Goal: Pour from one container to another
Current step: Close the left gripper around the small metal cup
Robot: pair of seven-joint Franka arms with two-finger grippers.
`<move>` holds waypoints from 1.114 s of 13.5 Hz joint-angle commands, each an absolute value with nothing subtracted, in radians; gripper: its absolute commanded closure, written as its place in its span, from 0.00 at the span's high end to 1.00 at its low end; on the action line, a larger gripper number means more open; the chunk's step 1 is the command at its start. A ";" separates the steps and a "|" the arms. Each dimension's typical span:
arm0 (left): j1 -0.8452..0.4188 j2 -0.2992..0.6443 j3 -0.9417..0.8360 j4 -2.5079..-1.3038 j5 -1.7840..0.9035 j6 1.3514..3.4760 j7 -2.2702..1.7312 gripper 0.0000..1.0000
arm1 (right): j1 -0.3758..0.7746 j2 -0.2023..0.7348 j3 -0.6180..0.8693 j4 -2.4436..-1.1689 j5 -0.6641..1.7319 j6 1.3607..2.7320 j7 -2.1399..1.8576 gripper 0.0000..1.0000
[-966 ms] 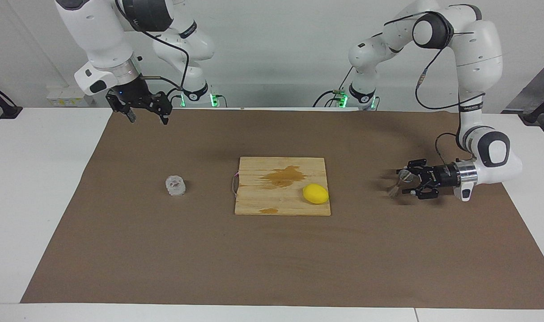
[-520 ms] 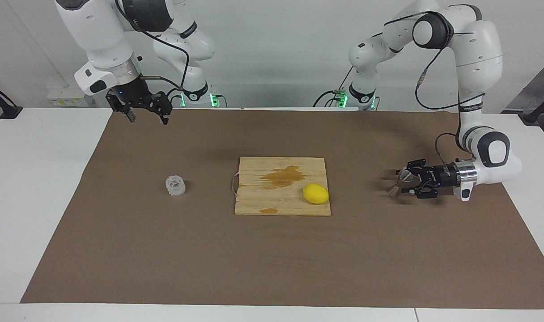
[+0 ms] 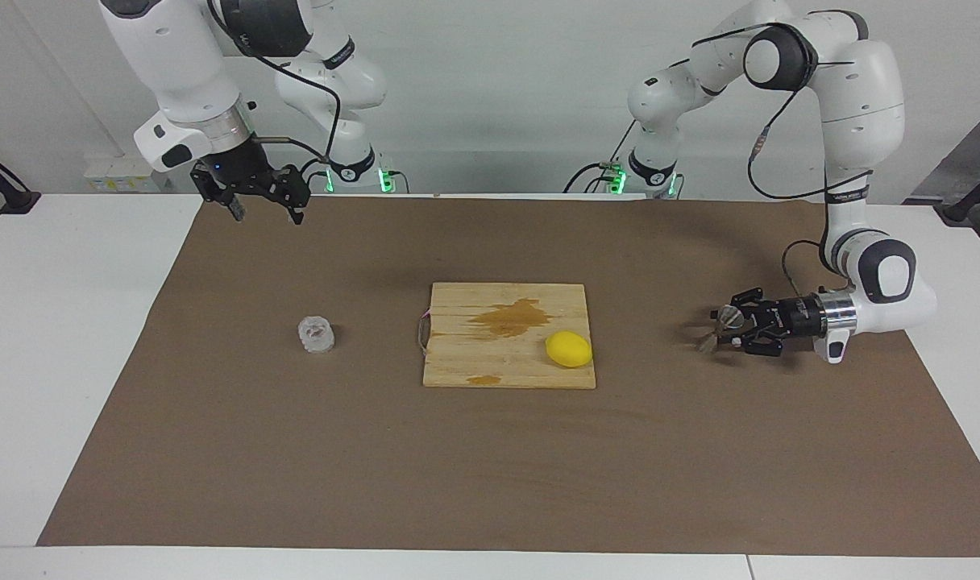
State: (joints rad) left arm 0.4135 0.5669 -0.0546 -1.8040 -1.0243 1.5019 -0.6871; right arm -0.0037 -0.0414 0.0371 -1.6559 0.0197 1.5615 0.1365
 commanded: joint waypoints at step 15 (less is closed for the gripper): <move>0.437 0.571 -0.061 -1.813 -1.063 1.474 -0.672 0.50 | -0.014 -0.063 0.040 -1.680 0.040 1.565 0.147 1.00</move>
